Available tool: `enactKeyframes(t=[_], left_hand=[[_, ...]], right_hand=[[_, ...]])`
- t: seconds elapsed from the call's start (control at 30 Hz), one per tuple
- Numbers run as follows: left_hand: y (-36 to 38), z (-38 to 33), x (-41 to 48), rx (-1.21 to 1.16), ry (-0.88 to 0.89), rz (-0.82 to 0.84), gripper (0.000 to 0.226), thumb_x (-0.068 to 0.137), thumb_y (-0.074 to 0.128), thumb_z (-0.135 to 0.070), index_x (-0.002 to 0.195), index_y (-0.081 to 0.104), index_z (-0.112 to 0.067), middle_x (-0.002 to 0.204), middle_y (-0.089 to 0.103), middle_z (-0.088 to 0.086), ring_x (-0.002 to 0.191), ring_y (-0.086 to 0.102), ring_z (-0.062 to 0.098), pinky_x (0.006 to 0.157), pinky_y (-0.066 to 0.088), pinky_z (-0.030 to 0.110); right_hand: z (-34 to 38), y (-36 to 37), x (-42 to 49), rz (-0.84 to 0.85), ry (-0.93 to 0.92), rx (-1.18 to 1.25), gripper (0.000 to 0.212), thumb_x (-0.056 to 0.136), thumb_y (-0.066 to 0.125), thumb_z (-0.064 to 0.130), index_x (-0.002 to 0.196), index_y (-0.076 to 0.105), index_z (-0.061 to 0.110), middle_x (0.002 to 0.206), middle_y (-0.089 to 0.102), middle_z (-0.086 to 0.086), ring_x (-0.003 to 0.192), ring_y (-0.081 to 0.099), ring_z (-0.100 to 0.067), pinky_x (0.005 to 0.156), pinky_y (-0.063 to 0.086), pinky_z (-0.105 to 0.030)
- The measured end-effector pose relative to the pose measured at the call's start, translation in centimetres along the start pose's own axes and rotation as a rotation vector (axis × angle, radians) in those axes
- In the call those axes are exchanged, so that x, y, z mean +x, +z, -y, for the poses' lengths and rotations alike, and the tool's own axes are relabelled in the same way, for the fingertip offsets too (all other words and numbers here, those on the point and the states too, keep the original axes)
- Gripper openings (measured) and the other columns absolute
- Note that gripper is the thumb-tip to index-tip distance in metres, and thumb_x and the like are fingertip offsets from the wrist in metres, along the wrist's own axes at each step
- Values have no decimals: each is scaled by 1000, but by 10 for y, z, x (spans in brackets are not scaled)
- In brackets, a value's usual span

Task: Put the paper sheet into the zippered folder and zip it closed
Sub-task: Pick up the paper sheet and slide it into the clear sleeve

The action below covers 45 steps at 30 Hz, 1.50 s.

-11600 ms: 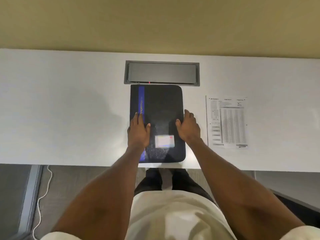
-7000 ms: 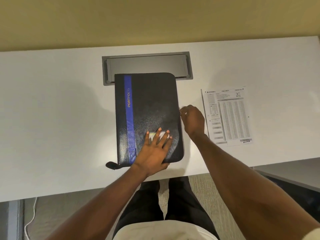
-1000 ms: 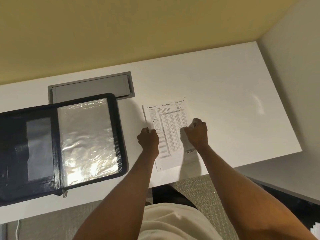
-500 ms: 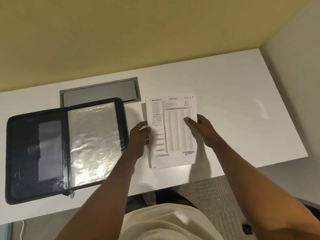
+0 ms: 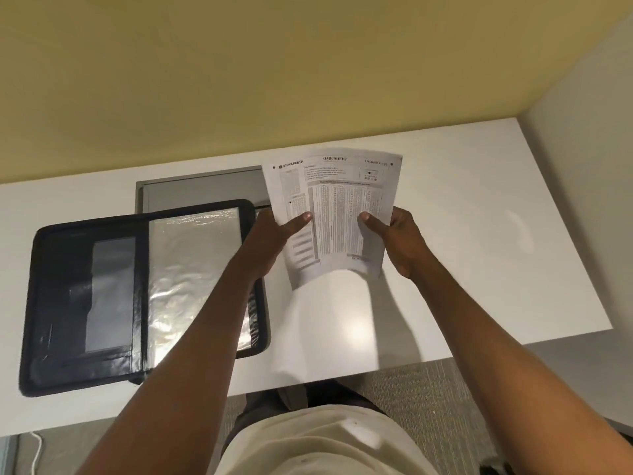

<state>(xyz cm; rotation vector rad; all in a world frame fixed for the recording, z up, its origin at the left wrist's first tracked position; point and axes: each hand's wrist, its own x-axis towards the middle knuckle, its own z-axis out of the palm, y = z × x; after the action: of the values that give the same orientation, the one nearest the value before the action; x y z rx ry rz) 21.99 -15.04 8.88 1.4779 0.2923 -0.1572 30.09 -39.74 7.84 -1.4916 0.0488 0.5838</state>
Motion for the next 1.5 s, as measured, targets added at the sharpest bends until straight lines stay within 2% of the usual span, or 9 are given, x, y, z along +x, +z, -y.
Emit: enactKeyframes(t=[0.13,0.27,0.4,0.57,0.87,1.0,1.2,1.33,1.5], left_hand=[[2,-1,-3,8,52,-98,41,95,72,-19,134,61,-24,129,71,2,123,66,21,106,53,51],[3,21,-11,32,15,-136,40,93,73,-14,132,62,-16,124,73,6,118,68,23,104,55,49],[7,36,-14,9,2,-143,32,93,75,-17,120,68,-32,119,76,0,113,71,18,101,57,42],[11,52,-11,28,-31,-147,42,92,76,-18,132,62,-19,120,74,1,115,69,18,101,57,42],[14,63,-15,34,-37,-173,40,90,77,-28,128,64,-30,120,74,-5,116,69,17,96,60,35],[15,62,-18,29,-49,-177,37,90,76,-31,115,67,-56,119,74,-11,116,69,14,95,60,35],[11,75,-24,57,-142,-195,44,94,75,-25,136,62,-21,125,73,-5,115,69,16,99,59,44],[-17,75,-35,-96,-132,-161,37,94,75,-17,131,68,-16,127,74,3,116,71,20,98,59,39],[-81,76,-50,-157,-182,-86,32,92,77,-16,123,73,-7,122,76,11,112,73,29,92,61,36]], right_hand=[[-3,5,-8,-24,-60,21,16,99,67,11,111,77,12,109,80,-3,99,76,-15,79,59,-23],[-16,2,-16,-28,-17,-36,20,99,67,13,118,74,10,109,79,-1,97,75,-12,77,58,-21],[-30,1,-21,-27,24,-41,22,100,66,14,120,72,13,113,78,0,102,74,-11,81,58,-22],[-41,4,-24,-25,27,-36,34,95,73,14,128,65,19,125,73,-7,117,69,-22,98,58,-36],[-52,4,-24,-83,38,-36,28,94,75,15,121,71,16,115,78,-4,108,74,-20,90,61,-35],[-53,5,-24,-92,46,-58,30,94,74,17,124,71,12,114,78,-2,105,75,-18,85,60,-31],[-52,8,-23,-69,66,-132,34,96,72,19,129,69,11,121,76,-4,110,73,-20,97,59,-41],[-46,20,-21,40,10,-215,36,99,69,21,133,68,13,124,75,3,113,72,-12,93,59,-26],[-43,68,-13,142,1,-305,24,99,69,22,123,72,21,118,77,9,110,73,-9,91,57,-26]])
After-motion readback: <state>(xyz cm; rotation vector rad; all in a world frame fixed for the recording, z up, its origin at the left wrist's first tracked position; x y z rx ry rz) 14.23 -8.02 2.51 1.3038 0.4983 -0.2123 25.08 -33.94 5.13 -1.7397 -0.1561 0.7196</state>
